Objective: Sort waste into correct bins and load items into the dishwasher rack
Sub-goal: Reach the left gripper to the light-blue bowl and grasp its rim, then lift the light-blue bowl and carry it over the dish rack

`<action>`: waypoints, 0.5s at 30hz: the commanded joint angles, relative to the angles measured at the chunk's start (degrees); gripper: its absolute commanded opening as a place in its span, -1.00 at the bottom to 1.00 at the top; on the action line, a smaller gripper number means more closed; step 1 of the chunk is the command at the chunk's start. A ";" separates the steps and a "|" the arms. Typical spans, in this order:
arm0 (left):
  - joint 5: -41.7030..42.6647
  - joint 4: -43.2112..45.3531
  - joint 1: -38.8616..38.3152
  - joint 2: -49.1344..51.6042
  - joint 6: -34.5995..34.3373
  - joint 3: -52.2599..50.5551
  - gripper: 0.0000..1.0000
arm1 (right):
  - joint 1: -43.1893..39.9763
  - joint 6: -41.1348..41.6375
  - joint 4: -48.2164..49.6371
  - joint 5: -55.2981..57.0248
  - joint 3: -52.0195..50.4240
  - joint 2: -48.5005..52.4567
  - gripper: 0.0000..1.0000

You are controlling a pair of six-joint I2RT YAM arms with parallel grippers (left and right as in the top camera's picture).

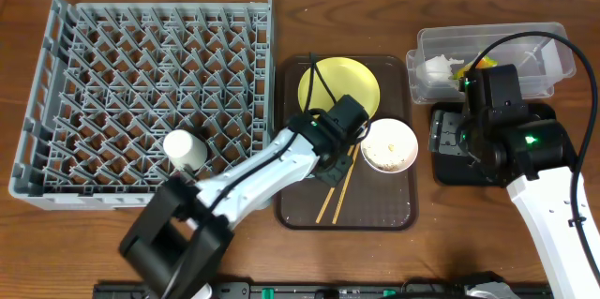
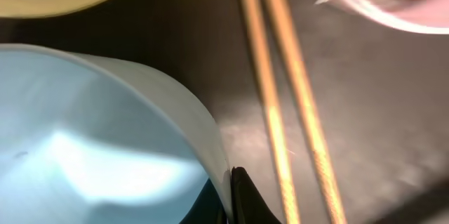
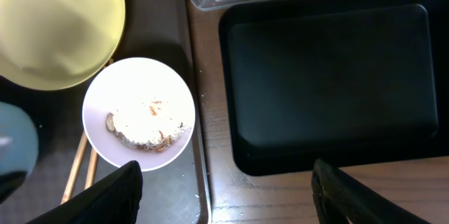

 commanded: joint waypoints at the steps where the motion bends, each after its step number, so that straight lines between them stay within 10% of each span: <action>1: 5.92 -0.92 1.03 -7.41 -0.02 4.52 -0.88 | -0.42 0.96 -0.02 0.79 0.90 -0.42 0.50; 15: 54.31 1.14 37.86 -14.49 0.02 6.51 -0.88 | -0.46 0.94 -0.76 0.76 0.90 -0.42 0.50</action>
